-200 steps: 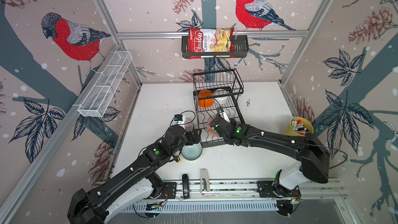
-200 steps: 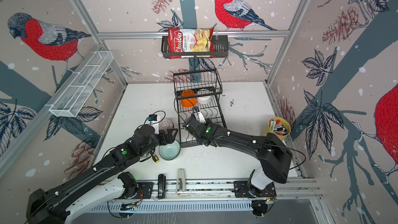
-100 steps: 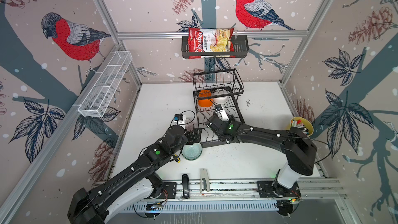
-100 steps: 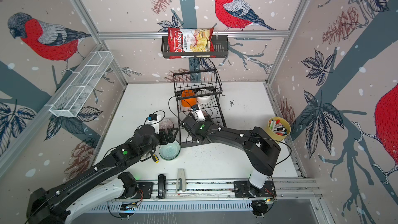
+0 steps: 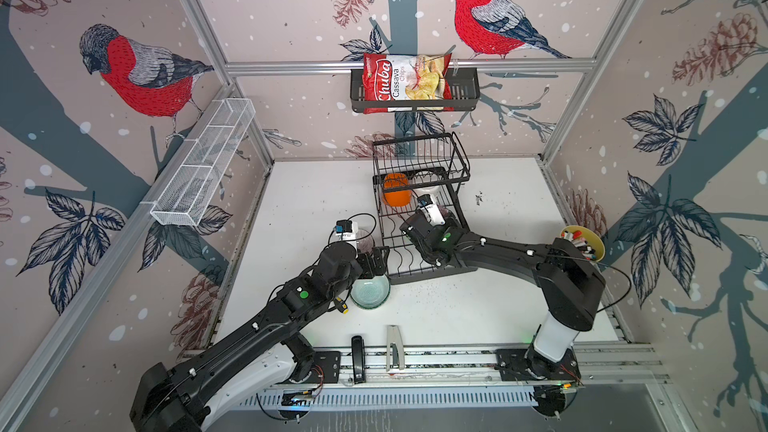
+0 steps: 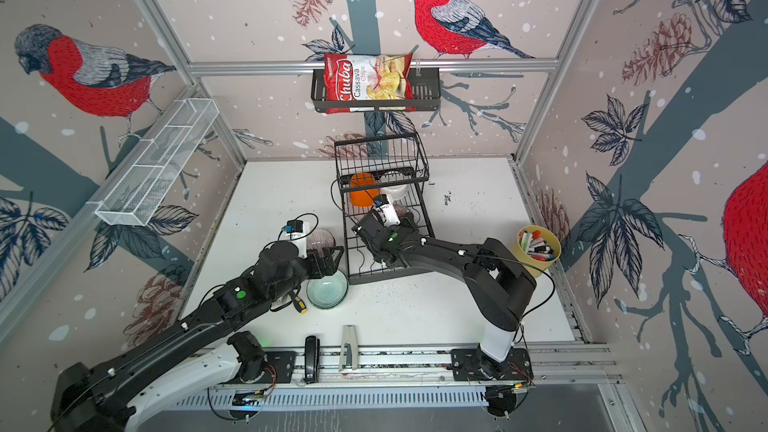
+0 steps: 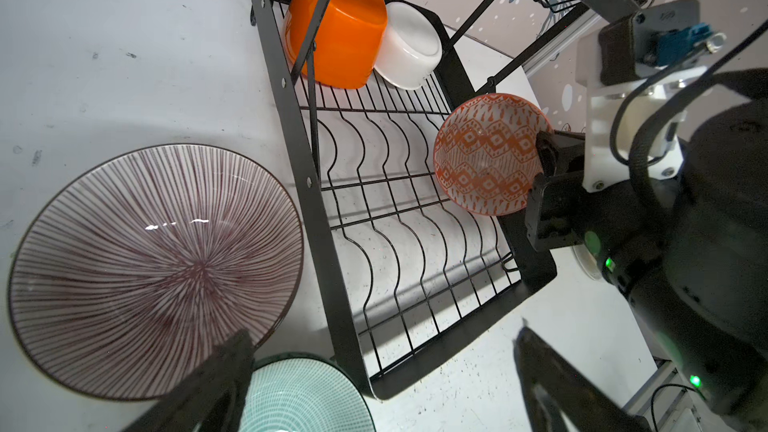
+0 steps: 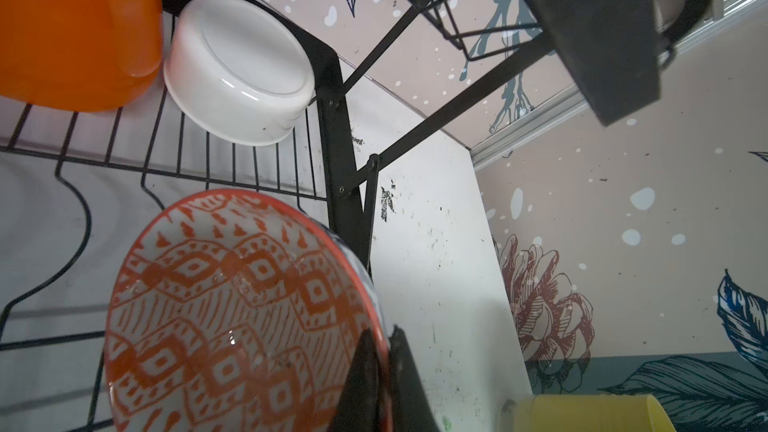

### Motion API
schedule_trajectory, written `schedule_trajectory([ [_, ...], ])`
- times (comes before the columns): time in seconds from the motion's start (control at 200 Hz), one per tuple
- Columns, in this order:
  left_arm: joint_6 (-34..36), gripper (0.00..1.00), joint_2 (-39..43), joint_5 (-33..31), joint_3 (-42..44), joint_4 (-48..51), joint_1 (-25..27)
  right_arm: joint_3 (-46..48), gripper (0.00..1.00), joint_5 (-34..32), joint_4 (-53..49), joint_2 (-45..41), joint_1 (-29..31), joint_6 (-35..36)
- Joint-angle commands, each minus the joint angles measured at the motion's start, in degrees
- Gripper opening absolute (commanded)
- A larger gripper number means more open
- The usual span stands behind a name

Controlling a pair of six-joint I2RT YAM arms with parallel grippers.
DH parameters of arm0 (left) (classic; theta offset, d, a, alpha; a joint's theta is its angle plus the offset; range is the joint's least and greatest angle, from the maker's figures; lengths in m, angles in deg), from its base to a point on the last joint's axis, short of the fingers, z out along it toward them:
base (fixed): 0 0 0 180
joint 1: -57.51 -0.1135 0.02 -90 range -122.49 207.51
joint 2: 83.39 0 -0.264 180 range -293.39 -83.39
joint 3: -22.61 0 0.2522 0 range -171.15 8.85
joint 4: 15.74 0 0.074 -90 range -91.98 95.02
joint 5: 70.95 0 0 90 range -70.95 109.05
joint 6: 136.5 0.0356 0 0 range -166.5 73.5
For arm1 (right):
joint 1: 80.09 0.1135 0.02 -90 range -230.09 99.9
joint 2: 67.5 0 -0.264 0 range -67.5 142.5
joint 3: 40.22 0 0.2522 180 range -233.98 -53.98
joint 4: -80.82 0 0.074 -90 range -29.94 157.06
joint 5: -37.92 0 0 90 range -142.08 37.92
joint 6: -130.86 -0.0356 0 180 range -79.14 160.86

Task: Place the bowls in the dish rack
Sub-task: 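Carry the patterned bowl into the rack with the right gripper while the left gripper withdraws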

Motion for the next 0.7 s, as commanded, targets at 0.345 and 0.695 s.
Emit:
schedule_trajectory([
  [0.345,0.4,0.97,0.1,0.0,1.6,-4.4,-0.1,-1.1,0.0,-3.3,8.3,1.7,-3.8,7.6],
  [0.695,0.6,0.97,0.1,-0.3,2.3,-5.3,-0.2,-2.4,0.0,-4.9,12.0,5.0,-4.6,11.7],
])
